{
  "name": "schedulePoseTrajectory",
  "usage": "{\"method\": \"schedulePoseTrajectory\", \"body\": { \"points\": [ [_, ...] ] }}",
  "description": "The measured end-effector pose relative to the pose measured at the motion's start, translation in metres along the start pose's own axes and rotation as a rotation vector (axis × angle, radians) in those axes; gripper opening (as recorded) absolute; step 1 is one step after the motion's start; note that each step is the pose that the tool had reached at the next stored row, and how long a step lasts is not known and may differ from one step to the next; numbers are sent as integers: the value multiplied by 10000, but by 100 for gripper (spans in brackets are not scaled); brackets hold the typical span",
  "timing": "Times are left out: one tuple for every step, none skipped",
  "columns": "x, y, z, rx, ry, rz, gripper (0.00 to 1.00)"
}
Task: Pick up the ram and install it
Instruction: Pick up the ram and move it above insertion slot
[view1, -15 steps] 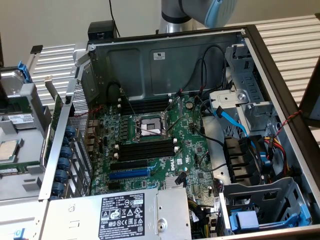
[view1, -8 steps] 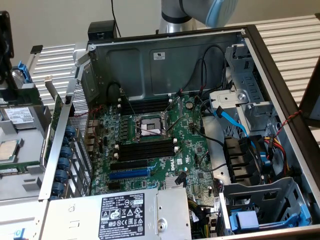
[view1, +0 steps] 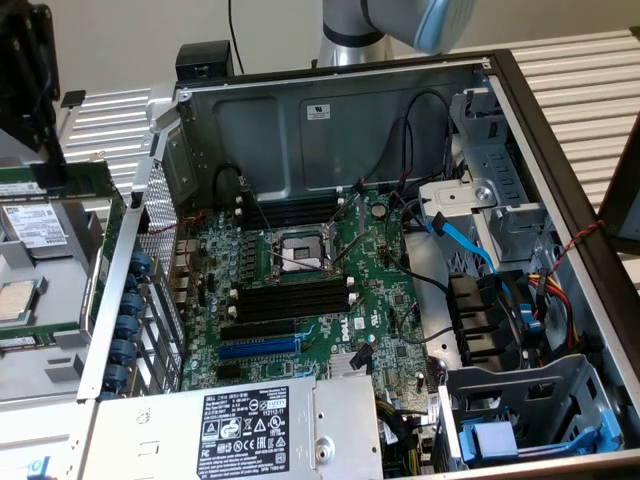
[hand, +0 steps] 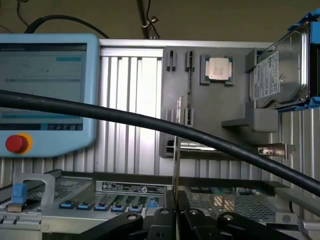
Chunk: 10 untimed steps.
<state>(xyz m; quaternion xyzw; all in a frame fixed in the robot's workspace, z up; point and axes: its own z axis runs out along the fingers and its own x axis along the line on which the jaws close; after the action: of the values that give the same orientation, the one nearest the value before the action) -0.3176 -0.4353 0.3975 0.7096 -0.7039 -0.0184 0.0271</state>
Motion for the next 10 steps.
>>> {"method": "schedulePoseTrajectory", "body": {
  "points": [
    [1, -41, -8, -9, 1, 0, 14],
    [1, -84, -16, -18, 0, 0, 14],
    [1, -127, -24, -26, 0, 1, 14],
    [2, -145, -28, -30, 2, -1, 14],
    [1, -145, -28, -30, 1, 0, 14],
    [1, -145, -27, -30, 0, 0, 14],
    [2, -145, -28, -30, 0, 0, 14],
    [2, -145, -28, -30, 1, 0, 14],
    [1, -145, -27, -29, 0, 0, 14],
    [1, -158, -27, -27, -2, 0, 14]
  ]
}}
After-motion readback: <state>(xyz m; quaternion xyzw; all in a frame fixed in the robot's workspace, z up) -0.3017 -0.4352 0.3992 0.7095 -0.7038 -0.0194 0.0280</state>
